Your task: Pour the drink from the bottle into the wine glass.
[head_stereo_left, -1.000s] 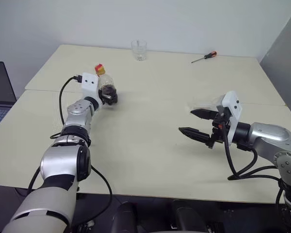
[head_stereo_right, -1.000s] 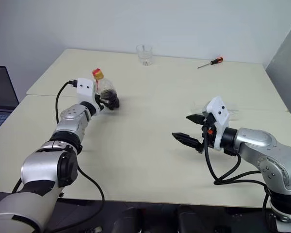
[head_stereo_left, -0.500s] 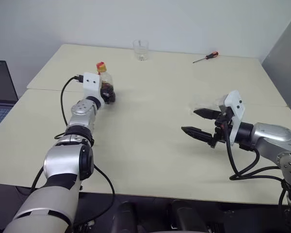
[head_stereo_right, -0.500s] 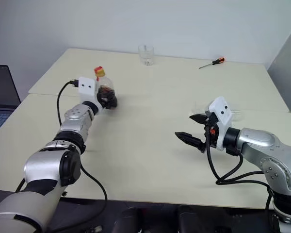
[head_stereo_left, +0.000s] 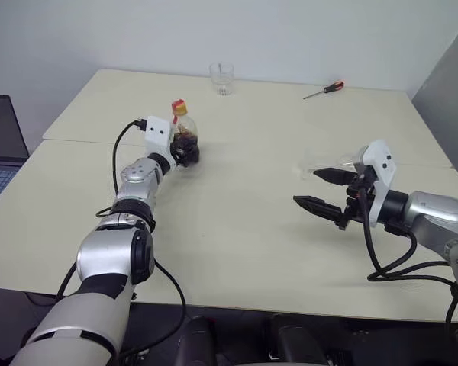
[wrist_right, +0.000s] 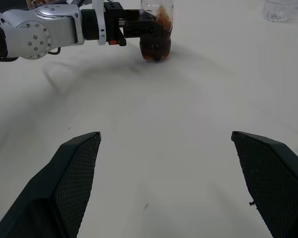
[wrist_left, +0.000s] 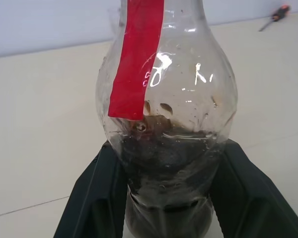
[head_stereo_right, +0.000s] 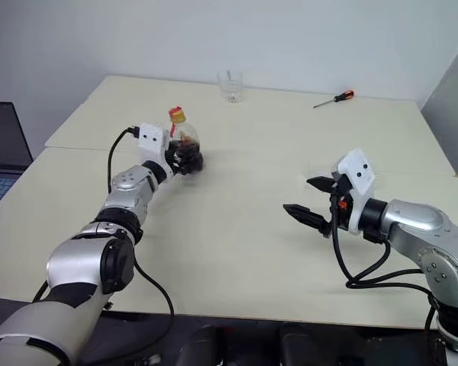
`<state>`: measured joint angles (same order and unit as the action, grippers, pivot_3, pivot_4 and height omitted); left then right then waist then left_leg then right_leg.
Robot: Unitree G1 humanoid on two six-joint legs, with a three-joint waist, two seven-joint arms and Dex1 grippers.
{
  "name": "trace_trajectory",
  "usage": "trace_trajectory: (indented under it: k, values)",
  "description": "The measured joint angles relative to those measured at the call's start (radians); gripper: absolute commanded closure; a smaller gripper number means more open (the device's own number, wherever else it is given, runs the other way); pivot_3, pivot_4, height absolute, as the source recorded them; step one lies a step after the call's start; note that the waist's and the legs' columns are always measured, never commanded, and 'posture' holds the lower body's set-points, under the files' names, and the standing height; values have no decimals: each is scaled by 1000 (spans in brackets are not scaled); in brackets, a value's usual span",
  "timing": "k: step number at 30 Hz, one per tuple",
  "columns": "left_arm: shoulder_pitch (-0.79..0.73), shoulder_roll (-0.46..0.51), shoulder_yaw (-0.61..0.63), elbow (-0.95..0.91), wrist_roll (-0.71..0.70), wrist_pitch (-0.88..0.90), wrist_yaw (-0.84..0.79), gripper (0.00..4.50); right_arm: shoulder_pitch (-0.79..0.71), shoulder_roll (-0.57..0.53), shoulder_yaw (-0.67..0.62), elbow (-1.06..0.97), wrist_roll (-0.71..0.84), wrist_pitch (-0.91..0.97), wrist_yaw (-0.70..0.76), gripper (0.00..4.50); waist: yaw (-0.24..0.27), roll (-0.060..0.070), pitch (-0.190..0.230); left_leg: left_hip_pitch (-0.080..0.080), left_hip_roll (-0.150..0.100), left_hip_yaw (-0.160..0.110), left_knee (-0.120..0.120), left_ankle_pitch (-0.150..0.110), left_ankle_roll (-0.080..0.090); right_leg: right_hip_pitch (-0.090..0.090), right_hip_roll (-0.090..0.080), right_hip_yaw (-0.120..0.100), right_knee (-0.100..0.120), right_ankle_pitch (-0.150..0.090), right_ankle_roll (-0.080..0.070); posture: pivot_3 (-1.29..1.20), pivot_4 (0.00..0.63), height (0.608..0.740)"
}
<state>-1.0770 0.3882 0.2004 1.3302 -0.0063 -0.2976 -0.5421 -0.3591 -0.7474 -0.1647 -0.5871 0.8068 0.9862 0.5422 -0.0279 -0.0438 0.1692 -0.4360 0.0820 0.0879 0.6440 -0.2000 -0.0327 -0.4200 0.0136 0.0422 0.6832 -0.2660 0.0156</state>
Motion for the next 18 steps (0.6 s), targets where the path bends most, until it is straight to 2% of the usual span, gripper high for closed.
trace_trajectory:
  k: [4,8,13,18]
  values:
    - [83,-2,1,-86,-35,-39,-139,2658,29,-6,-10,-1,0,-8,4,0,-3,0,0,0,0,0,0,0,0,0,0,0,0,0,0,0,150,740]
    - [226,-19,-17,-298,-85,-30,-266,2683,31,-3,-6,-4,0,-18,6,0,-3,0,0,1,0,0,0,0,0,0,0,0,1,0,0,0,150,740]
    - [420,-26,-80,-661,-156,121,-383,2714,34,-4,-1,-4,0,-26,27,0,-1,1,0,1,1,-1,1,0,0,1,0,0,2,0,0,0,150,740]
    - [559,-43,-171,-973,-194,311,-407,2765,50,-17,1,-4,-2,-50,56,0,2,1,0,2,0,-2,1,0,0,4,-1,-1,0,0,0,0,150,740]
